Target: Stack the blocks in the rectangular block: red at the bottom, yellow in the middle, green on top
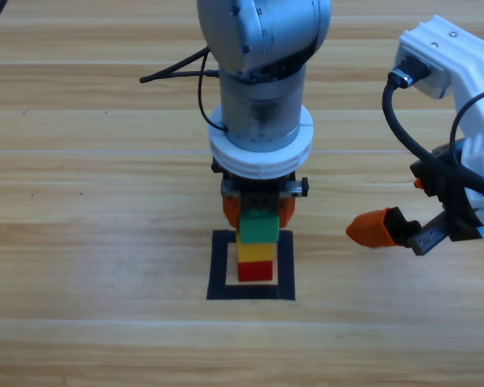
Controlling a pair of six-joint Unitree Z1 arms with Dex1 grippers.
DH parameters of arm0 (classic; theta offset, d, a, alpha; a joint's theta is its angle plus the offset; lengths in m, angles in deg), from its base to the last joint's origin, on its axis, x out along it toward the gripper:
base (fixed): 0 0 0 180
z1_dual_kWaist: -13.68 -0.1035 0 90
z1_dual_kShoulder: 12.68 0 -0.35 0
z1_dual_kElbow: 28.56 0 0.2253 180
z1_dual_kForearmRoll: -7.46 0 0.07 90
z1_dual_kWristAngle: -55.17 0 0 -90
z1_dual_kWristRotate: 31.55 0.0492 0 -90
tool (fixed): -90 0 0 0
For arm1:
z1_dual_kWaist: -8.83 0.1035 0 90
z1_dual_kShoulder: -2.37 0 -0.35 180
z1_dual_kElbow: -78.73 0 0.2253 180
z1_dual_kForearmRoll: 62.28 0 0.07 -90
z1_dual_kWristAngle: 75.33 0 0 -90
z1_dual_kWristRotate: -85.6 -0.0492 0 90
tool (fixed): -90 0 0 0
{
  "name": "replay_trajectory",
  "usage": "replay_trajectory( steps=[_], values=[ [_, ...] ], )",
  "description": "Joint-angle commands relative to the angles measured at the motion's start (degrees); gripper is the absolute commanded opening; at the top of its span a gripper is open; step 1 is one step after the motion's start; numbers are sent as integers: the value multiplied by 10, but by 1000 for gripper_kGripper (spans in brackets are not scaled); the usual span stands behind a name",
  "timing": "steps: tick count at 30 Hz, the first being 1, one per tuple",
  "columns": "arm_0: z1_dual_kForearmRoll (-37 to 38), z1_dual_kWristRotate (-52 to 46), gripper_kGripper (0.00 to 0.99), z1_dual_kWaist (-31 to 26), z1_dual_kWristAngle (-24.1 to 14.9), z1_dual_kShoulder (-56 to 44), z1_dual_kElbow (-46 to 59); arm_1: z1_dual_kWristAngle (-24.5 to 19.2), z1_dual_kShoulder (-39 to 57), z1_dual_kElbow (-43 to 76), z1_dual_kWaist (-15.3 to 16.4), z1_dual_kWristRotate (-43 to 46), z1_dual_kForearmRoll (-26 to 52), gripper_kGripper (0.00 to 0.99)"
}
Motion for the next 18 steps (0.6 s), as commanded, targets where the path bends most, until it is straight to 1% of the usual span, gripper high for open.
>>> replay_trajectory(
  steps=[1,18],
  values=[
    [-7,8,18,-16,-8,9,2,4,-27,-6,-13,2,-8,986],
    [-7,10,20,-20,-7,13,8,3,-32,-6,-13,2,-8,986]
  ],
)
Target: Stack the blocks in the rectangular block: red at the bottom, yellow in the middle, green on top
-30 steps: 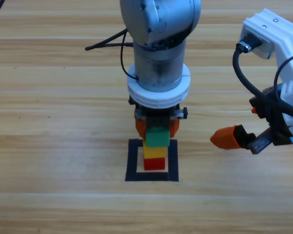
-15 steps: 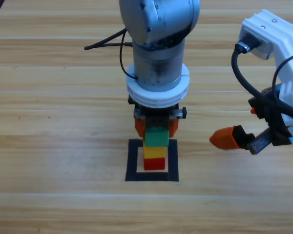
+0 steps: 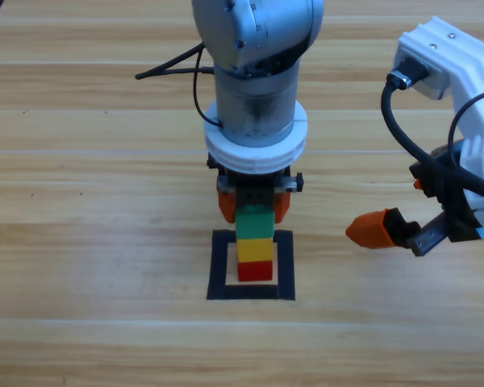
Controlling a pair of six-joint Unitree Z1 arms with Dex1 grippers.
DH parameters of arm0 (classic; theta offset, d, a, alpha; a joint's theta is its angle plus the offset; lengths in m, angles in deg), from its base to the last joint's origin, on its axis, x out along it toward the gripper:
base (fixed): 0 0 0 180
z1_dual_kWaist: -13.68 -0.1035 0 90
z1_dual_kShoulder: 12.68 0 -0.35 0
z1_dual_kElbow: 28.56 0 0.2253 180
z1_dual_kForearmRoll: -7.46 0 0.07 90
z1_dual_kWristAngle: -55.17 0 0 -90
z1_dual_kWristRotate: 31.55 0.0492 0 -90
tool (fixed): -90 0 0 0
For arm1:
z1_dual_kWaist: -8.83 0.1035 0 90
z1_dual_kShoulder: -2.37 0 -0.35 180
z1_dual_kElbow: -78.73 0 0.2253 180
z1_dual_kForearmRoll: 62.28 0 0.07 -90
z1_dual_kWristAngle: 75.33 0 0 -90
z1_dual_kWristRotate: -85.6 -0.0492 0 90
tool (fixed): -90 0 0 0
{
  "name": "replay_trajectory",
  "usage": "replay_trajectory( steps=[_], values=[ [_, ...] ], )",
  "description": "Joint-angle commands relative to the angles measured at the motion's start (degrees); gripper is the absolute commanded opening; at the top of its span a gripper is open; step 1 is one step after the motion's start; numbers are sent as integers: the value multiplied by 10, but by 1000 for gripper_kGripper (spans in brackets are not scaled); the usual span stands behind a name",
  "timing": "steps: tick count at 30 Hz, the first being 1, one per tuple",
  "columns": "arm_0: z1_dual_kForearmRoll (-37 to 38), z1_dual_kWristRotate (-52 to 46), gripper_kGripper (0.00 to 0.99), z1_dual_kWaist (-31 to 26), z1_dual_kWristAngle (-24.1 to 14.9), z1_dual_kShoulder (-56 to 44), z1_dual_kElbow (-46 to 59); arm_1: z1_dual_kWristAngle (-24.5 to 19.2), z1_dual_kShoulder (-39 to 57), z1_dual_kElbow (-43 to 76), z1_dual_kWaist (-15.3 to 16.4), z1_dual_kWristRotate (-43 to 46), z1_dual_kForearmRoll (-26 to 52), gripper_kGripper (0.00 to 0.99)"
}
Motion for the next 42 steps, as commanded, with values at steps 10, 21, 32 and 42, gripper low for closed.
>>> replay_trajectory(
  steps=[10,21,32,42],
  values=[
    [-6,-6,990,-8,-7,-3,-2,4,-30,-5,-13,2,-9,986],
    [-7,-17,990,12,-68,-78,-26,4,-30,-6,-13,3,-9,986],
    [6,-45,990,154,-307,-290,93,4,-30,-6,-13,3,-9,986],
    [314,71,990,246,-354,-505,551,5,-33,-6,-14,3,-9,986]
  ],
)
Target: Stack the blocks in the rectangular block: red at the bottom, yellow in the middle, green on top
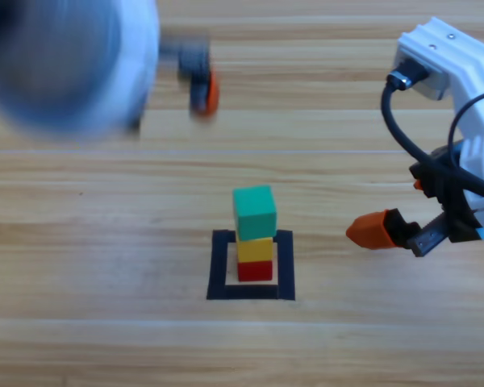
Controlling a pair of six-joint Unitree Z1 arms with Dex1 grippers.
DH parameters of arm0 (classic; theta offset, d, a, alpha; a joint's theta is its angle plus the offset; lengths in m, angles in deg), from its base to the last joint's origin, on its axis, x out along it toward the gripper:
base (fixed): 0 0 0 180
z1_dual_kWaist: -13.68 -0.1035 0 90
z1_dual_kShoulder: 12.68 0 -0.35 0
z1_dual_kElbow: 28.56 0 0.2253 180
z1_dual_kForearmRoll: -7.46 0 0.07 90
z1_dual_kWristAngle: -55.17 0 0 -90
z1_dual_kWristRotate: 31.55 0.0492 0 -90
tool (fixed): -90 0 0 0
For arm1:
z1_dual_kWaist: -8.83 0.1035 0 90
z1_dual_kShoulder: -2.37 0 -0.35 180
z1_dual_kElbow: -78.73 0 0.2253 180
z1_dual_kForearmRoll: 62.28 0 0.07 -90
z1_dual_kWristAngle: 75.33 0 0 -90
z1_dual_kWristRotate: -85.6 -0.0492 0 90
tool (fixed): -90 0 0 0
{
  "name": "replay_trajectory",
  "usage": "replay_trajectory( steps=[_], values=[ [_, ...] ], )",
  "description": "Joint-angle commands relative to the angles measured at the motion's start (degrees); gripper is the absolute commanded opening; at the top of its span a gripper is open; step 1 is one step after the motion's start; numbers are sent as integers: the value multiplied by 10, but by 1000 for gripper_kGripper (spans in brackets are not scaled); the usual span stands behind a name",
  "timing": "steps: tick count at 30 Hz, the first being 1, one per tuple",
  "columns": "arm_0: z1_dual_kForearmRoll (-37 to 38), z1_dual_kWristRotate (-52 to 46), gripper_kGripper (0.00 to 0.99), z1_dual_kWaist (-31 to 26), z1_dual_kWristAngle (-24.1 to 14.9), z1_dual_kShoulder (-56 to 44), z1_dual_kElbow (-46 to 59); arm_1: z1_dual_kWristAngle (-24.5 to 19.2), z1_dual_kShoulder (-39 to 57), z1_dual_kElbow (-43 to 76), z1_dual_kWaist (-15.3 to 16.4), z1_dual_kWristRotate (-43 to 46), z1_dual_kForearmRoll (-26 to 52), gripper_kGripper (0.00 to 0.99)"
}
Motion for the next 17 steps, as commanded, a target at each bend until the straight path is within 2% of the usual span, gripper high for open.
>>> replay_trajectory(
  steps=[1,5,7,17],
  values=[
    [171,85,990,55,-3,-160,235,4,-32,-5,-13,3,-8,986],
    [296,153,990,55,-1,-256,375,4,-32,-5,-13,3,-8,986],
    [335,175,990,55,1,-281,417,4,-33,-5,-13,3,-8,986],
    [342,179,990,55,7,-255,421,4,-36,-6,-14,4,-8,986]
  ],
)
